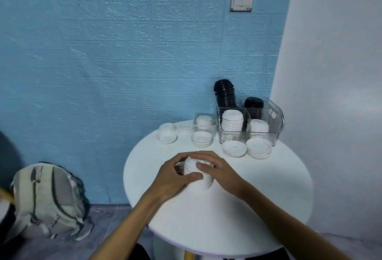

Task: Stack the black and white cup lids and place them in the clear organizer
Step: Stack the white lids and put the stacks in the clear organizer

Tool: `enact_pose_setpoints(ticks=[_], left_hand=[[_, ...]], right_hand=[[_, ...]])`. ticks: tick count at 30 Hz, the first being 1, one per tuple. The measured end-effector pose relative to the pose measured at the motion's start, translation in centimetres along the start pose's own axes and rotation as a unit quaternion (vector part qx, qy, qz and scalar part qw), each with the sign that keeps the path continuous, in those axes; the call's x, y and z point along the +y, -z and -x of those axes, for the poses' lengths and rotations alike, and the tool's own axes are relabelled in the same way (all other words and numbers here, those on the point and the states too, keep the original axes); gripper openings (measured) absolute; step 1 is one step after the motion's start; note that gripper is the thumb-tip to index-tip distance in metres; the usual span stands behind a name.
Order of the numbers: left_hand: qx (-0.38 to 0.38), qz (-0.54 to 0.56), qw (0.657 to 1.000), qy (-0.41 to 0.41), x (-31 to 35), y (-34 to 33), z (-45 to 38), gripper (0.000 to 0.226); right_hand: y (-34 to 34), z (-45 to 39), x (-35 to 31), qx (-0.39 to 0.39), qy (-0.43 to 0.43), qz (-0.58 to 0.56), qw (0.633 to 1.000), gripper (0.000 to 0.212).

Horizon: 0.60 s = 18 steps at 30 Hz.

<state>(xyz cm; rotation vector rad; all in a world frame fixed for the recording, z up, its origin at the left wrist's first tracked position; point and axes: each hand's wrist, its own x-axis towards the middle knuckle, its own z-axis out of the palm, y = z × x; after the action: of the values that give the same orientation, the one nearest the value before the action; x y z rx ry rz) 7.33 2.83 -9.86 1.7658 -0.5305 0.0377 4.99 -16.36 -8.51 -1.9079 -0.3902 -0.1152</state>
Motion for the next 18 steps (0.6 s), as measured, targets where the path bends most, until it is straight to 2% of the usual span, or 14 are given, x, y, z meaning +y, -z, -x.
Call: enact_pose_setpoints(ticks=[8, 18], left_hand=[[-0.018, 0.027, 0.999, 0.014, 0.24, 0.01, 0.16, 0.066], [-0.016, 0.042, 0.999, 0.023, 0.23, 0.22, 0.04, 0.054]], right_hand=[[0.1, 0.06, 0.59, -0.018, 0.004, -0.01, 1.0, 0.036], [-0.25, 0.09, 0.88, -0.014, -0.01, -0.035, 0.999, 0.033]])
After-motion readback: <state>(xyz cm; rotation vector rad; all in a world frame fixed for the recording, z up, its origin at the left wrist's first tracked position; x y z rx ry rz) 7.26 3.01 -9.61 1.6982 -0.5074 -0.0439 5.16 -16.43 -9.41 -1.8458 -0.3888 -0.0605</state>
